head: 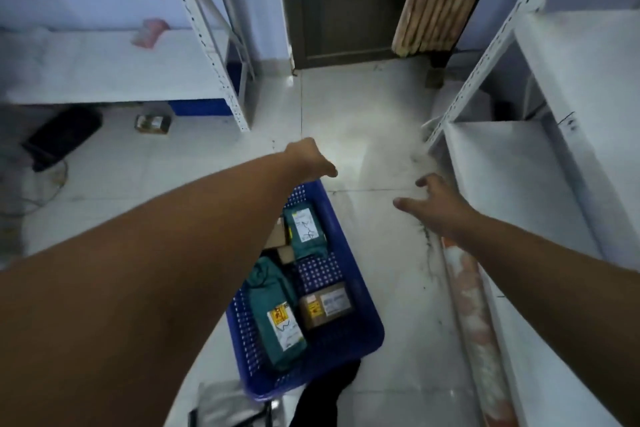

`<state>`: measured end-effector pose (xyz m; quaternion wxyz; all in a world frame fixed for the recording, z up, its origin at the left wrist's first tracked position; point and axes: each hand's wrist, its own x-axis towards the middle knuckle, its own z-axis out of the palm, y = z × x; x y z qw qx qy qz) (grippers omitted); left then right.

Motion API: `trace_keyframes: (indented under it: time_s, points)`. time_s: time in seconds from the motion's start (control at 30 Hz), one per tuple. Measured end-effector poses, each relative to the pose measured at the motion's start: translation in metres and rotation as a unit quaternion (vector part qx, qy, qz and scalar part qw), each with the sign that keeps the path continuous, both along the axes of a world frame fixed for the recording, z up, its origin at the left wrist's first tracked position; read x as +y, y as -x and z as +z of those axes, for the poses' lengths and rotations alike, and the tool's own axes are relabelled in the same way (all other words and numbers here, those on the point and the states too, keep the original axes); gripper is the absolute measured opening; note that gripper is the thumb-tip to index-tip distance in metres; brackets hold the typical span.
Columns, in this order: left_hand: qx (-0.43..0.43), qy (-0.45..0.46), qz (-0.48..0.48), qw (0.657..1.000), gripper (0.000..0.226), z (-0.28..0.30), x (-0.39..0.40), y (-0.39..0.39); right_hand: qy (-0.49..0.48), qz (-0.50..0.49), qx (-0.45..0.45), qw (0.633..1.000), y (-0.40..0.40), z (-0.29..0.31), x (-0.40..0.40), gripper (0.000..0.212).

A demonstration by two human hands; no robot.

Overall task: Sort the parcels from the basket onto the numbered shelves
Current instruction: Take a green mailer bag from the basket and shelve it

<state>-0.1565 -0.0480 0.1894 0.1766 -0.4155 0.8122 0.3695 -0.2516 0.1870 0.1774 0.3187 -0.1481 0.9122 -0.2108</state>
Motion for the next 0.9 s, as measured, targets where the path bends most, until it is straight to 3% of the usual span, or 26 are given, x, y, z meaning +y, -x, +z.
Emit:
trace_keyframes:
  time_s: [0.17, 0.37, 0.5, 0.7, 0.9]
  points:
    - [-0.061, -0.034, 0.034, 0.997, 0.069, -0.113, 0.002, -0.042, -0.036, 0.019, -0.058, 0.997, -0.041, -0.093, 0.002, 0.081]
    - [-0.098, -0.059, 0.077, 0.990, 0.080, -0.226, 0.026, -0.091, -0.060, 0.067, -0.125, 0.988, -0.087, -0.190, 0.011, 0.089]
    - [-0.149, -0.045, 0.134, 0.979, 0.100, -0.289, 0.040, -0.126, -0.063, 0.094, -0.158, 0.981, -0.111, -0.247, 0.022, 0.089]
    - [-0.179, -0.018, 0.218, 0.959, 0.110, -0.360, 0.054, -0.176, -0.044, 0.115, -0.173, 0.977, -0.141, -0.307, 0.035, 0.071]
    - [-0.210, -0.014, 0.278, 0.937, 0.115, -0.412, 0.059, -0.200, -0.012, 0.156, -0.223, 0.962, -0.166, -0.369, 0.042, 0.098]
